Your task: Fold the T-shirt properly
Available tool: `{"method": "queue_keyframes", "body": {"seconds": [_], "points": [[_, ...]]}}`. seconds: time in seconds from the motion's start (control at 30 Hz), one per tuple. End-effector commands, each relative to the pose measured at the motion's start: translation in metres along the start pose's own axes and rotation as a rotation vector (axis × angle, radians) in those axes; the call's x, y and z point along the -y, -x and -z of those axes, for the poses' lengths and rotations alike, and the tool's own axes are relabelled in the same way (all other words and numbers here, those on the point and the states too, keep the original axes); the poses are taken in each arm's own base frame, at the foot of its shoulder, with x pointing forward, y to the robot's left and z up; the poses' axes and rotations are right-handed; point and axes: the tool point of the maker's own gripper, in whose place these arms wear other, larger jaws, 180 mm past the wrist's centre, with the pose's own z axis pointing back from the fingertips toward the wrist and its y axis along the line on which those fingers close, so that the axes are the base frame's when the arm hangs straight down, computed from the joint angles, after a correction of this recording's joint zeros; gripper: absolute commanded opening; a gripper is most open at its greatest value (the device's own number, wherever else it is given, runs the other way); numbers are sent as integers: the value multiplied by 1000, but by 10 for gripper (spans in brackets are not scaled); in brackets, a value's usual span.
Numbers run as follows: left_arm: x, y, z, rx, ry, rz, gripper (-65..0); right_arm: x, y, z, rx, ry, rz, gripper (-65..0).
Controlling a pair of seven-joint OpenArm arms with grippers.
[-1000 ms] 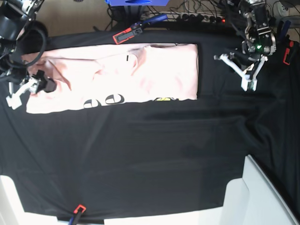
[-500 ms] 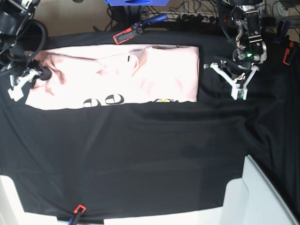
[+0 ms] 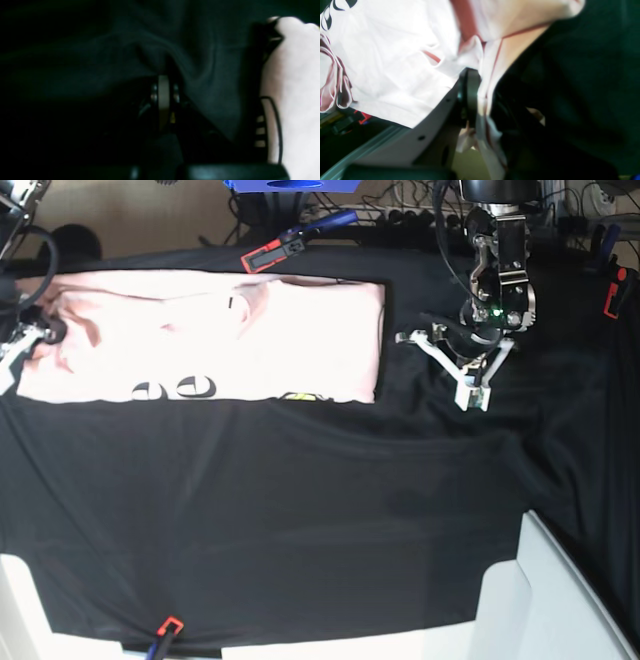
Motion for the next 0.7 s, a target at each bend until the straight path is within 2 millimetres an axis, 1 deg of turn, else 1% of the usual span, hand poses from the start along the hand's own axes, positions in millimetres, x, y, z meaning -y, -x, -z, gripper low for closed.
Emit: {"method": "queue_keyframes", "body": {"seconds": [0.0,0.1,0.13,0.2,0.27,0.37,0.43,0.53,0.63,0.67], "points": [[18,33,2,-123,60,10,-650,12,-24,-18,57,35,-26,-647],[14,35,1,-128,54,12,-650,18,-40,-29,92,57,-43,-647],[10,37,0,-133,46,19,-650,20,-46,-34,110,67,-55,-647],[6,36,-1,-134,41,24,-650,19,-61,-45,149,91,-93,-647],[1,37,-2,-135,32,25,-650,22,-72,-58,167,144,-140,-647],[-1,37,-3,-137,29,34,-650,26,-90,-77,209,249,-141,-647],[-4,38,-4,-140,23,33,-650,19,-97,-81,224,275,-174,-647],[-4,43,-4,-148,23,34,-650,5,-105,-83,208,329,-284,-647],[-4,43,-5,-149,23,34,-650,-7,-104,-80,182,410,-370,-647],[-5,43,-5,-149,21,32,-650,-10,-106,-84,183,456,-397,-647]]}}
